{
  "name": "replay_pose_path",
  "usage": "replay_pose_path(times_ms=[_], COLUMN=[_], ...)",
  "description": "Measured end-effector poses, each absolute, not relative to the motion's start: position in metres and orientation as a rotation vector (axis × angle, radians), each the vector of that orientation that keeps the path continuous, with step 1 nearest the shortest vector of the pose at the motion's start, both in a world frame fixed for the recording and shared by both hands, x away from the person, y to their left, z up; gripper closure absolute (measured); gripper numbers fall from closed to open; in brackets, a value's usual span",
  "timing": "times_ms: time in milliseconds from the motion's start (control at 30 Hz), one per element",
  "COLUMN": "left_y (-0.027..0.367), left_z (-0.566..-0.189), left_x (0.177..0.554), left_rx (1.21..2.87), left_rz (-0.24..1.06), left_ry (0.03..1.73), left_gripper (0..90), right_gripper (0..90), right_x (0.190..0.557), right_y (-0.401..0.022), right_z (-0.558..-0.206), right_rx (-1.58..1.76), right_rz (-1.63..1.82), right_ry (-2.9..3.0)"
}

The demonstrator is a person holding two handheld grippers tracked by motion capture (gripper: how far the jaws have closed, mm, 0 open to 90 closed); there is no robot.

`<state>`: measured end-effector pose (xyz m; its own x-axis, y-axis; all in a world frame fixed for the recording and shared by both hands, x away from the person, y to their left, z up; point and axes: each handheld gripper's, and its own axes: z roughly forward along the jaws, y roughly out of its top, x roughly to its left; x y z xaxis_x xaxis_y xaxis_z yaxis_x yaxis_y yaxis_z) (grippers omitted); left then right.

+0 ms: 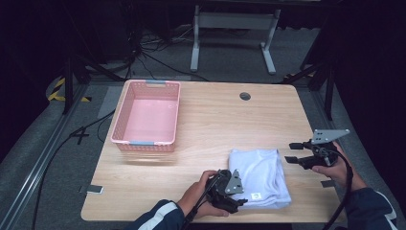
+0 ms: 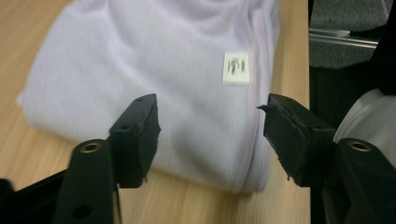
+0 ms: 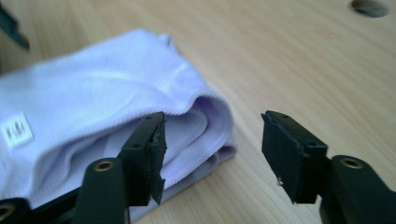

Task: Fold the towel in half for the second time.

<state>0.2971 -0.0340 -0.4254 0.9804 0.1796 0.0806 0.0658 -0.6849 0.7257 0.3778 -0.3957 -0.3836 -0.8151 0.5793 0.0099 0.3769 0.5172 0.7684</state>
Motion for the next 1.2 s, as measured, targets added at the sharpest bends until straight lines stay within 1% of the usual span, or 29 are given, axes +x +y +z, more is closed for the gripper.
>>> replay_pose_path(times_ms=[33, 100, 167, 233, 333, 400, 433, 500, 567, 633, 667, 700, 733, 767, 800, 867, 900, 933, 967, 1033, 1200], left_y=[-0.03, -0.031, -0.034, -0.036, -0.035, -0.035, -0.035, -0.033, -0.031, -0.03, -0.03, -0.03, -0.029, -0.029, -0.029, -0.026, -0.023, -0.022, -0.021, -0.023, -0.034], left_z=[-0.431, -0.435, -0.442, -0.445, -0.448, -0.449, -0.449, -0.448, -0.447, -0.448, -0.448, -0.448, -0.448, -0.448, -0.447, -0.447, -0.447, -0.447, -0.449, -0.455, -0.467], left_x=[0.298, 0.297, 0.295, 0.295, 0.297, 0.296, 0.295, 0.294, 0.294, 0.292, 0.29, 0.29, 0.289, 0.288, 0.288, 0.289, 0.29, 0.291, 0.291, 0.291, 0.292], left_rx=[2.333, 2.327, 2.344, 2.352, 2.33, 2.343, 2.352, 2.35, 2.36, 2.358, 2.367, 2.361, 2.358, 2.361, 2.358, 2.335, 2.319, 2.313, 2.304, 2.334, 2.367], left_rz=[0.158, 0.137, 0.127, 0.135, 0.114, 0.118, 0.126, 0.12, 0.11, 0.086, 0.1, 0.111, 0.096, 0.113, 0.136, 0.158, 0.152, 0.133, 0.116, 0.112, 0.117], left_ry=[0.179, 0.185, 0.189, 0.176, 0.189, 0.179, 0.171, 0.16, 0.153, 0.169, 0.169, 0.165, 0.171, 0.18, 0.192, 0.253, 0.313, 0.324, 0.341, 0.377, 0.374], left_gripper=[43.3, 47.1, 47.3, 49.0, 50.2, 51.9, 52.9, 53.4, 56.1, 56.2, 55.9, 55.3, 53.2, 51.2, 46.6, 34.6, 28.6, 23.6, 22.5, 17.2, 16.6], right_gripper=[43.2, 43.1, 46.1, 47.3, 47.4, 44.6, 43.5, 42.4, 41.1, 38.9, 38.9, 38.8, 37.1, 36.4, 36.4, 36.3, 36.3, 36.2, 36.3, 35.8, 29.8], right_x=[0.373, 0.371, 0.367, 0.363, 0.361, 0.36, 0.36, 0.36, 0.361, 0.363, 0.365, 0.366, 0.368, 0.369, 0.37, 0.371, 0.371, 0.37, 0.369, 0.366, 0.359], right_y=[-0.392, -0.388, -0.377, -0.352, -0.34, -0.326, -0.321, -0.319, -0.321, -0.328, -0.333, -0.336, -0.338, -0.341, -0.344, -0.349, -0.349, -0.349, -0.348, -0.349, -0.348], right_z=[-0.374, -0.37, -0.364, -0.361, -0.361, -0.367, -0.373, -0.378, -0.391, -0.402, -0.409, -0.415, -0.42, -0.426, -0.432, -0.434, -0.433, -0.432, -0.431, -0.424, -0.399], right_rx=[0.823, 0.838, 0.825, 0.784, 0.792, 0.801, 0.782, 0.76, 0.772, 0.801, 0.834, 0.851, 0.847, 0.865, 0.894, 0.928, 0.933, 0.928, 0.909, 0.9, 0.916], right_rz=[1.222, 1.218, 1.257, 1.244, 1.221, 1.174, 1.099, 1.046, 0.934, 0.874, 0.843, 0.807, 0.781, 0.764, 0.774, 0.813, 0.813, 0.804, 0.802, 0.843, 1.05], right_ry=[2.458, 2.429, 2.407, 2.396, 2.388, 2.417, 2.438, 2.466, 2.493, 2.504, 2.502, 2.502, 2.507, 2.523, 2.533, 2.532, 2.535, 2.533, 2.53, 2.519, 2.407])
